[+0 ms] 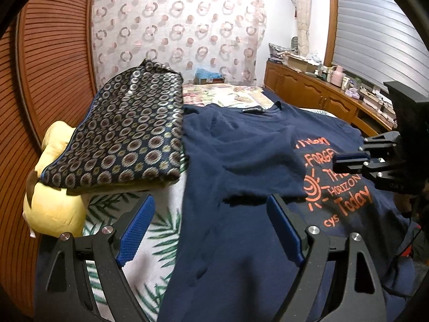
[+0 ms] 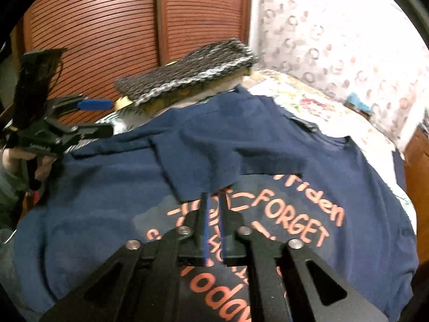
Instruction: Fold small clothes
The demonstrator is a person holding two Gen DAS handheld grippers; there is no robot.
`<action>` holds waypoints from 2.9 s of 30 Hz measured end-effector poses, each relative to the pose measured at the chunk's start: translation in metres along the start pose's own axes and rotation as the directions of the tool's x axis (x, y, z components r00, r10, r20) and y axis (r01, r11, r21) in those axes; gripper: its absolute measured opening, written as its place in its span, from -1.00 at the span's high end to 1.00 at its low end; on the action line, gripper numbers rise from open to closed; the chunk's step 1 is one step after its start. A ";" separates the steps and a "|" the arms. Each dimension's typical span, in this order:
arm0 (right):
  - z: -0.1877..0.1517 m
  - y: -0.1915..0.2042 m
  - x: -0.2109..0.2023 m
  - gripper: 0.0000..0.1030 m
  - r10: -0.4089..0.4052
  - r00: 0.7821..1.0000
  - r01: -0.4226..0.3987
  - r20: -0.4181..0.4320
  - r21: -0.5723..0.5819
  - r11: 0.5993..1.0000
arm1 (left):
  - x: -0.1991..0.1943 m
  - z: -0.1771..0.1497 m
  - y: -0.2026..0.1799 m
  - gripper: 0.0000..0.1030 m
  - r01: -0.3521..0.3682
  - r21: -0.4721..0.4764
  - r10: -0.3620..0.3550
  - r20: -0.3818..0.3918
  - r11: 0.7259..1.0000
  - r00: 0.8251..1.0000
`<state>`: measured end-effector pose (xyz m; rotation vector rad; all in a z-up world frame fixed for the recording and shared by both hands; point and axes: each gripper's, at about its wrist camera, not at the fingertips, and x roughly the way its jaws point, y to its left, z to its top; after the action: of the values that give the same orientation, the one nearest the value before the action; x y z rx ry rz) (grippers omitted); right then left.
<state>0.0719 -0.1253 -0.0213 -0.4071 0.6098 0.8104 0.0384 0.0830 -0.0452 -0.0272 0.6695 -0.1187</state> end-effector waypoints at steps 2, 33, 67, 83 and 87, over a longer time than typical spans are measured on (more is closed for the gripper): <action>0.000 -0.006 0.002 0.59 -0.012 1.000 0.012 0.006 0.028 1.000 | 0.003 0.005 -0.005 -0.67 0.005 0.014 -0.005 -0.001 1.000 1.000; -0.082 -0.072 -0.015 -0.42 -0.160 0.979 0.184 -0.123 0.214 0.959 | 0.134 0.056 -0.057 -0.67 0.074 0.116 -0.046 -0.230 0.990 0.972; -0.177 -0.267 -0.085 -0.35 -0.296 0.938 0.338 -0.179 0.658 0.673 | 0.139 0.058 -0.057 -0.79 0.069 0.122 -0.036 -0.253 0.990 0.967; -0.140 -0.241 -0.101 0.81 -0.410 0.897 0.436 -0.166 0.483 0.759 | 0.075 0.059 -0.074 -0.79 0.085 0.119 -0.079 -0.057 0.989 0.995; -0.118 -0.215 -0.111 0.81 -0.411 0.908 0.404 -0.084 0.442 0.801 | 0.060 0.055 -0.078 -0.79 0.114 0.100 -0.113 -0.019 0.988 0.993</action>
<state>0.1377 -0.3863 -0.0162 -0.0927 0.6445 0.2383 0.1113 -0.0023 -0.0343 0.0330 0.6742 -0.2623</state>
